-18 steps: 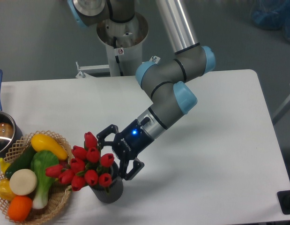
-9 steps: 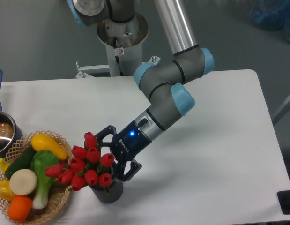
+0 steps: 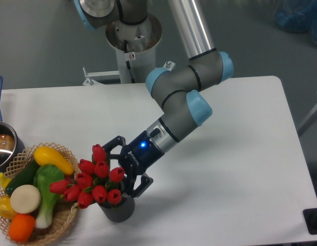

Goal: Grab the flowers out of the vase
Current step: 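Close the gripper around the tulip stems just below the blooms, then lift the gripped tulips up out of the black vase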

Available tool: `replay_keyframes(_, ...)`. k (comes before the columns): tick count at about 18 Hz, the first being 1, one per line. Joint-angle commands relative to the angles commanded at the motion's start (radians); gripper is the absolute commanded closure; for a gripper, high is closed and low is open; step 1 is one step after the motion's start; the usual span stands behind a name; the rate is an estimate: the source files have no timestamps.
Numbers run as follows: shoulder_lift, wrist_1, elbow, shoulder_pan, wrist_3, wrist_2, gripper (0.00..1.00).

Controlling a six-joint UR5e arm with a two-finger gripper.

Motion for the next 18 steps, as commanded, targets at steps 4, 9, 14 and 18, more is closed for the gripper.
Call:
replay_keyframes(4, 0.0, 0.0, 0.002, -0.003, 0.0, -0.003, 0.0)
replay_keyframes(9, 0.003, 0.0, 0.008, -0.003, 0.0, -0.006, 0.15)
replay_keyframes(14, -0.005, 0.0, 0.009, -0.003, 0.0, -0.006, 0.34)
replay_keyframes(18, -0.009, 0.0, 0.012, -0.003, 0.0, -0.006, 0.48)
